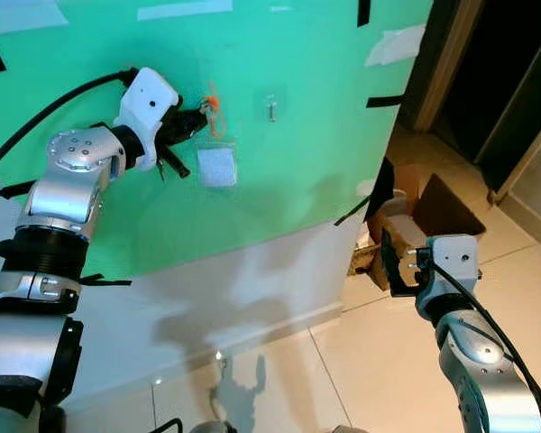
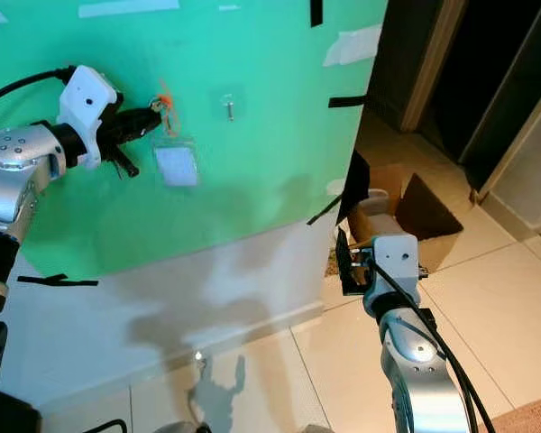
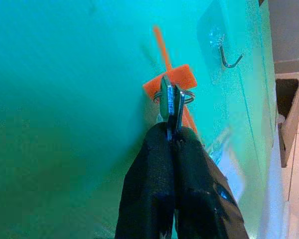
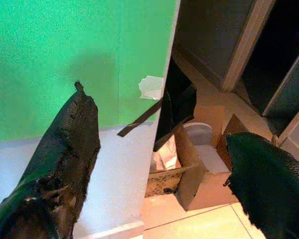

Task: Hang keys on a hook

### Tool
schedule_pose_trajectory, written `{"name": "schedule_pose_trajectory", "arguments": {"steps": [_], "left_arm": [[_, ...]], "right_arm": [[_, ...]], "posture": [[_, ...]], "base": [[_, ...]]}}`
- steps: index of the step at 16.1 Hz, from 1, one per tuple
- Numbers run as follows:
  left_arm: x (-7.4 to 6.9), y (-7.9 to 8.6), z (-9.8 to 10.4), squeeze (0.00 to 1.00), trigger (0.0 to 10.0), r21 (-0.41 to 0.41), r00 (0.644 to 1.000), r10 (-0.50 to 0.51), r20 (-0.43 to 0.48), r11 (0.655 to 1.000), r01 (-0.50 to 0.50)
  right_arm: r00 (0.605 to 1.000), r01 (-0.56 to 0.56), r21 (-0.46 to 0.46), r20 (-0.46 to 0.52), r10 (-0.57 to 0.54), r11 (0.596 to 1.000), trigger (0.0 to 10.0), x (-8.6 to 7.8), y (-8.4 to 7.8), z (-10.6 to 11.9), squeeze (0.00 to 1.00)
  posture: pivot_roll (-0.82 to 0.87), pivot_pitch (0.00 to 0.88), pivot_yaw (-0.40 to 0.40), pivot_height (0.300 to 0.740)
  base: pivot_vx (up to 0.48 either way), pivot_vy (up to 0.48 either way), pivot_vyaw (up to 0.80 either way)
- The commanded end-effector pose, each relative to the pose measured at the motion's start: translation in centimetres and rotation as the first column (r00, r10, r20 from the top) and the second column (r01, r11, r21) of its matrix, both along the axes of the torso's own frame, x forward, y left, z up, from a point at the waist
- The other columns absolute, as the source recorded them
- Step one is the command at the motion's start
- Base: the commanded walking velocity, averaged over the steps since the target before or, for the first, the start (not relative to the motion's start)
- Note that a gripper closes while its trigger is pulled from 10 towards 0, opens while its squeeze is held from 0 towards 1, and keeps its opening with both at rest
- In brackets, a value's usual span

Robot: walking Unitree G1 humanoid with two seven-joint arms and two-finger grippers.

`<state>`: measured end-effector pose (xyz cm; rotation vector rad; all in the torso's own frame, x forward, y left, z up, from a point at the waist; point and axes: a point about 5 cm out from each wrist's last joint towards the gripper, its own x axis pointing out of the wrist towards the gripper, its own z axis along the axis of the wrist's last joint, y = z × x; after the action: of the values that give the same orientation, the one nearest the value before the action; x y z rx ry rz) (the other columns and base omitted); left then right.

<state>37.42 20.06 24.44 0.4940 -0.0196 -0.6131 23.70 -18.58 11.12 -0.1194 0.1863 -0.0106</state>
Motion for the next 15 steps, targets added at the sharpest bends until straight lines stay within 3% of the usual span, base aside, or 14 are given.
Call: {"name": "schedule_pose_trajectory", "arguments": {"steps": [1, 6, 10, 15], "left_arm": [[0.1, 0.9, 1.2, 0.00, 10.0, 0.004, 0.998, 0.042, 0.041, 0.999, -0.042], [-0.2, 0.9, -0.5, 0.00, 10.0, 0.091, 0.999, 0.012, -0.046, 0.996, -0.007], [-0.9, 1.4, -0.6, 0.00, 10.0, 0.198, 0.997, -0.026, -0.076, 0.979, 0.041], [-0.8, 1.1, -0.7, 0.00, 10.0, 0.202, 0.997, -0.023, -0.076, 0.979, 0.038]], "right_arm": [[1.000, 0.005, -0.012, -0.001, -0.005, 1.000, 10.0, -0.1, -0.1, 0.1, 0.00], [1.000, 0.001, -0.013, -0.007, -0.001, 1.000, 10.0, 0.0, 0.0, -0.1, 0.00], [1.000, 0.009, -0.012, -0.007, -0.009, 1.000, 10.0, -0.1, -0.2, -0.1, 0.00], [1.000, 0.003, -0.009, -0.008, -0.003, 1.000, 10.0, -0.1, 0.0, -0.1, 0.00]], "posture": [[-0.06, 0.000, 0.060, 0.740], [-0.06, 0.000, 0.063, 0.740], [-0.06, 0.000, 0.065, 0.740], [-0.05, 0.000, 0.060, 0.740]], "base": [[0.000, 0.000, 0.00], [0.000, 0.000, 0.00], [0.000, 0.000, 0.00], [0.000, 0.000, 0.00]]}}
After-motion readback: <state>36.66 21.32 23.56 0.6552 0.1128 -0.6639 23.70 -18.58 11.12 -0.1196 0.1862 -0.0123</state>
